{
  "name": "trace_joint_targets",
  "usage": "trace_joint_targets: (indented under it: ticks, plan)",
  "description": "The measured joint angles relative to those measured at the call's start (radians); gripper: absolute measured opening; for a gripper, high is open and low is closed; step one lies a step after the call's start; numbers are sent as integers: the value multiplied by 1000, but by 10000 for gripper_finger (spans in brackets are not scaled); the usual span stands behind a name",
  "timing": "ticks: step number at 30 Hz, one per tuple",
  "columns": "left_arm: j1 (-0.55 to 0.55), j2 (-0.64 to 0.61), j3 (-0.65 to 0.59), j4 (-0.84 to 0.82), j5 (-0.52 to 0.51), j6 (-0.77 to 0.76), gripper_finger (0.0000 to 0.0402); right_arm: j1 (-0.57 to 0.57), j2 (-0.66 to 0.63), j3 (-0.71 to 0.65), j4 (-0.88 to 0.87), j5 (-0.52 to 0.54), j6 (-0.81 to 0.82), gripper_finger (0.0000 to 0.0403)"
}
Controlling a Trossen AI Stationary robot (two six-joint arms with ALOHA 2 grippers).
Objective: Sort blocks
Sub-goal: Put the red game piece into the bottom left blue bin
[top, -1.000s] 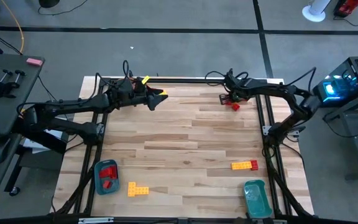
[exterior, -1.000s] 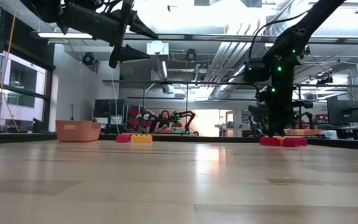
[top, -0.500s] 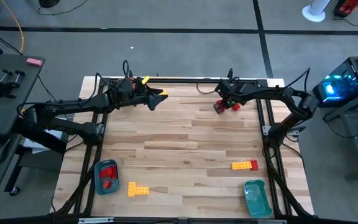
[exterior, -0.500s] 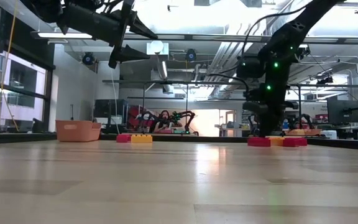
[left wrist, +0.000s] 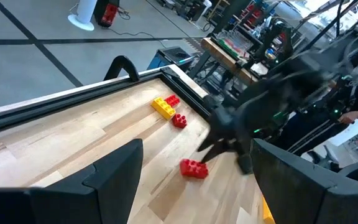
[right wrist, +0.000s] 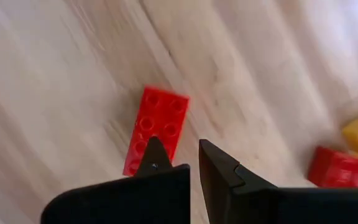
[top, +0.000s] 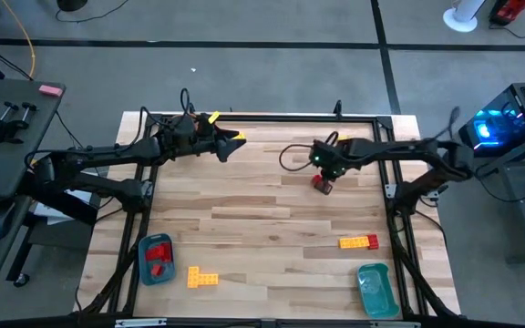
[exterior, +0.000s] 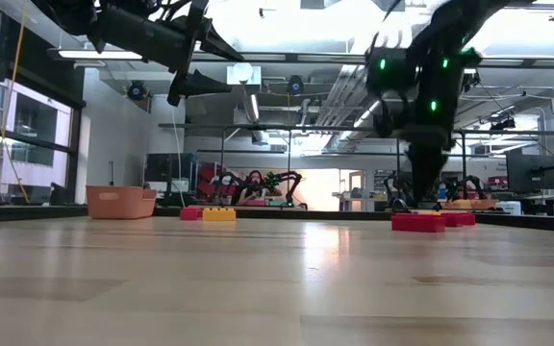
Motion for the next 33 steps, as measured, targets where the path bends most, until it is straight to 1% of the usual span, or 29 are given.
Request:
trace_joint_targets:
  ticks: [5, 6, 8, 9, 11, 14, 18, 21, 24, 27, 33]
  plan:
    - [0, 0, 0, -26, 0, 33, 282, -16, -98, 14, -21, 5, 100, 0]
    - [0, 0, 0, -25, 0, 33, 282, -25, -109, 14, -22, -9, 143, 0]
    - [0, 0, 0, -23, 0, 33, 282, -45, -118, 14, -22, -71, 225, 0]
    - [0, 0, 0, -23, 0, 34, 282, -53, -117, 14, -23, -109, 242, 2]
    - [0, 0, 0, -23, 0, 40, 282, -59, -108, 14, -23, -144, 245, 13]
    - [0, 0, 0, -23, 4, 50, 282, -65, -72, 14, -22, -170, 228, 50]
    - [3, 0, 0, -20, 57, 51, 282, -68, -15, 14, -16, -163, 198, 129]
    - [4, 0, 0, -20, 63, 40, 282, -68, 28, 14, -10, -161, 152, 189]
    - [4, 0, 0, -20, 62, 32, 282, -68, 66, 14, -15, -159, 139, 231]
    - [4, 0, 0, -20, 62, 30, 282, -69, 98, 14, -19, -178, 123, 248]
    - [4, 0, 0, -20, 51, 30, 282, -68, 171, 14, -23, -186, 100, 252]
